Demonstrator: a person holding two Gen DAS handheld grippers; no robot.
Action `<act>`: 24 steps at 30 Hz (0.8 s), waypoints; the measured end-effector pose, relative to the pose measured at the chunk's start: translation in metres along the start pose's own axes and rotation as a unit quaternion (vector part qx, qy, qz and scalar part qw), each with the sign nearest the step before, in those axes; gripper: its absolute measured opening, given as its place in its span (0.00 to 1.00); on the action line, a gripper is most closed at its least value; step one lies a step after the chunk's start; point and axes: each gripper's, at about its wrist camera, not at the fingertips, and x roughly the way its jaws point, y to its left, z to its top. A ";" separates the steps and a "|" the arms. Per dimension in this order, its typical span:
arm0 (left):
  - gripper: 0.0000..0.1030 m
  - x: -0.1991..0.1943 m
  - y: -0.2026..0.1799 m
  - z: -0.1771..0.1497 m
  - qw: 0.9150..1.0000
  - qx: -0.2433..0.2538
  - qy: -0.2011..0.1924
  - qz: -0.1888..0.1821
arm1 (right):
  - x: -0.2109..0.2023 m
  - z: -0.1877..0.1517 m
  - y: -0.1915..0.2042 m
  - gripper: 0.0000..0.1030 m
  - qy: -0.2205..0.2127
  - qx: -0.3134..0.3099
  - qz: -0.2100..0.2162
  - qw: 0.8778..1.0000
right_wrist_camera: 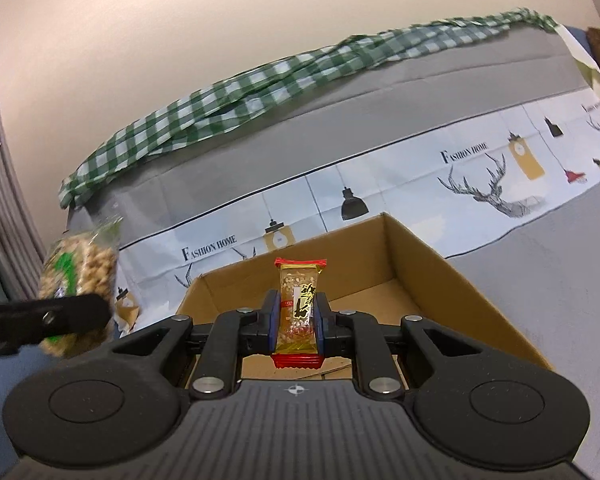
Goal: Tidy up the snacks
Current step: 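Lift the nut bag with left gripper while right gripper carries the bar over the box, then open left gripper to drop the nut bag into the box while right gripper releases the bar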
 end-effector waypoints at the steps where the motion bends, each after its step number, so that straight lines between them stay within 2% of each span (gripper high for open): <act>1: 0.81 0.005 -0.002 0.004 1.000 -0.004 0.002 -0.002 | 0.000 0.000 -0.001 0.17 -0.001 0.003 0.000 1.000; 12: 0.81 0.034 -0.019 0.027 1.000 -0.013 0.002 -0.005 | 0.002 -0.001 -0.005 0.17 -0.008 0.021 -0.007 1.000; 21: 0.81 0.041 -0.022 0.039 1.000 -0.019 -0.001 -0.008 | 0.000 -0.001 -0.007 0.17 -0.018 0.028 -0.018 0.999; 22: 0.84 0.040 -0.023 0.040 1.000 -0.019 -0.003 -0.008 | 0.001 -0.001 -0.007 0.17 -0.018 0.028 -0.020 0.999; 24: 0.95 0.037 -0.022 0.041 1.000 -0.020 -0.009 -0.005 | 0.002 -0.001 -0.007 0.21 -0.014 0.030 -0.028 0.999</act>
